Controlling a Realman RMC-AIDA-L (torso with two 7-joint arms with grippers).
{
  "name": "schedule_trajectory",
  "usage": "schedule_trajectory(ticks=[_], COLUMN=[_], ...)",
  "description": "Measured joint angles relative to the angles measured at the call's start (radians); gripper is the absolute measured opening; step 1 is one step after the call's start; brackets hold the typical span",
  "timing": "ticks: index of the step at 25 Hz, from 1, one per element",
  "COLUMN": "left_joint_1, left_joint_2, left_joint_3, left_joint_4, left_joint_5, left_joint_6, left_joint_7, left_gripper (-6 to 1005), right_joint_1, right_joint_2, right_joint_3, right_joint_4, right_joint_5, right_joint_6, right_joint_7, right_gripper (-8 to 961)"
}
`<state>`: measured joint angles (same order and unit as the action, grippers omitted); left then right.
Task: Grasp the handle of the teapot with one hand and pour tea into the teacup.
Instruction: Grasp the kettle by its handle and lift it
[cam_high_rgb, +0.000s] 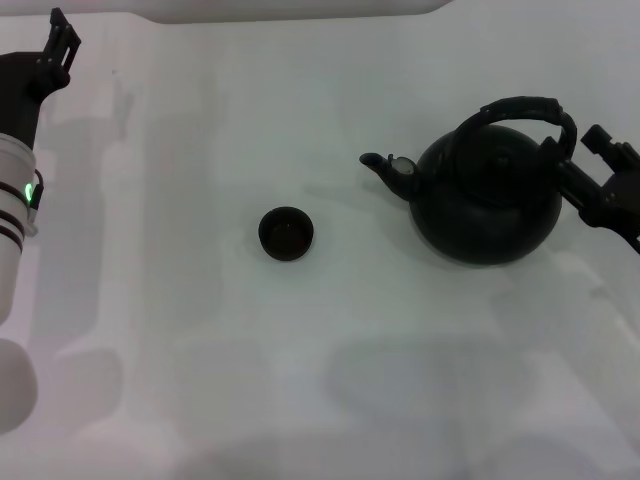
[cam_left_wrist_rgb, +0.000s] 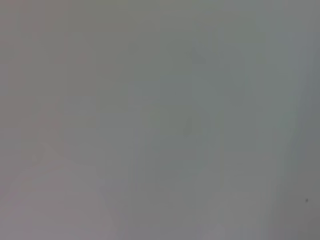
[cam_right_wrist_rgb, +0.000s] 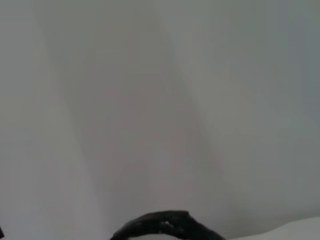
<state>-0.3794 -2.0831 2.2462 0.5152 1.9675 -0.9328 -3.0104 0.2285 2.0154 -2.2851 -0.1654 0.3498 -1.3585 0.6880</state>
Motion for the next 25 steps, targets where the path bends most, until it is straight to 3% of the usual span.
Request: schedule_trajectory(ticks=[9, 25], left_joint_1=[0.0, 0.005], left_joint_2=[0.0, 0.0], left_joint_3=[0.001, 0.003], left_joint_4=[0.0, -0.001], left_joint_5=[0.0, 0.001], left_joint_6=[0.0, 0.0], left_joint_7=[-0.001, -0.001], left_gripper=[880, 879], right_joint_1=[0.007, 0.019], right_joint_2=[0.001, 0.002], right_joint_3=[0.0, 0.002], right_joint_4=[-0.002, -0.013], right_joint_5=[0.0, 0.004], right_joint_6=[0.032, 0.057], right_joint_7=[0.0, 0.001], right_gripper=[844, 332])
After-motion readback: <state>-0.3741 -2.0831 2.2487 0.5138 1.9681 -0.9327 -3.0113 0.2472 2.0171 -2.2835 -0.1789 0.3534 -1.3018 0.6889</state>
